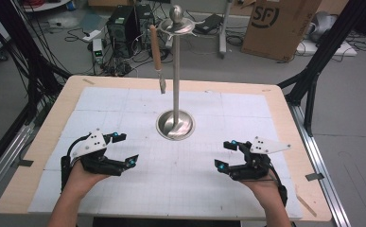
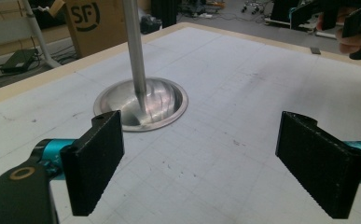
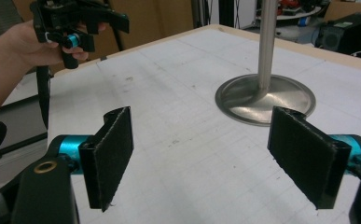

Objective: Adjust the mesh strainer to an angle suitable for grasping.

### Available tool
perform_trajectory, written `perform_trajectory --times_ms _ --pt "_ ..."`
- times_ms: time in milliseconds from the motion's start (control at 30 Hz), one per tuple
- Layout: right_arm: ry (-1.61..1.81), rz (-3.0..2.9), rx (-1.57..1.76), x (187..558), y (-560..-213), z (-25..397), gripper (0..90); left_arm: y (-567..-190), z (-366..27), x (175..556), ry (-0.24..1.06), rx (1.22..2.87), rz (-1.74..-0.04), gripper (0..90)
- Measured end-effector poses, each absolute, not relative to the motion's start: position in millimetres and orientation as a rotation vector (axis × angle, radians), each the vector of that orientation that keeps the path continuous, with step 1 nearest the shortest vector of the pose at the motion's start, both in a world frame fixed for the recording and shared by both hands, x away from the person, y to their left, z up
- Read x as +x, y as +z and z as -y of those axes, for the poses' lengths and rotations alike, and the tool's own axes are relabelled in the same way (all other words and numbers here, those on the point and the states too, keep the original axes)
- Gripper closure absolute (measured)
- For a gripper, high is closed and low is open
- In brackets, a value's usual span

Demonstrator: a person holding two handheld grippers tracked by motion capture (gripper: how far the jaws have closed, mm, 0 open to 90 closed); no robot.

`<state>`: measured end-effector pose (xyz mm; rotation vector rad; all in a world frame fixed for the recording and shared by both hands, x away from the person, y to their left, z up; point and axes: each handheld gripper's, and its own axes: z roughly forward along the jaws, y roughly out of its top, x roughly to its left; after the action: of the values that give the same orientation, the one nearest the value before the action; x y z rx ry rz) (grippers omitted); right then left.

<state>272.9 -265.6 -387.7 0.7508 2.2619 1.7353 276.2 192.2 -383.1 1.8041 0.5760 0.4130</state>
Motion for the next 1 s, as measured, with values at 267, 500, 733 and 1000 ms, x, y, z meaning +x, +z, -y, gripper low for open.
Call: perform_trajectory --times_ms 267,500,733,1000 --pt "1.723 -2.269 0.763 272.2 -389.7 265.1 21.1 -383.2 -190.1 276.8 0.402 1.800 -0.574 15.9" --pt "1.716 -2.273 0.755 273.0 -389.8 261.6 21.1 -382.4 -192.0 274.1 0.401 1.797 -0.566 16.0" --pt "1.701 -2.292 0.755 274.4 -392.3 258.0 21.1 -383.2 -194.3 275.0 0.395 1.796 -0.578 16.1" --pt "1.698 -2.294 0.754 275.6 -392.5 257.8 21.1 -384.4 -194.8 276.6 0.394 1.801 -0.584 16.1"
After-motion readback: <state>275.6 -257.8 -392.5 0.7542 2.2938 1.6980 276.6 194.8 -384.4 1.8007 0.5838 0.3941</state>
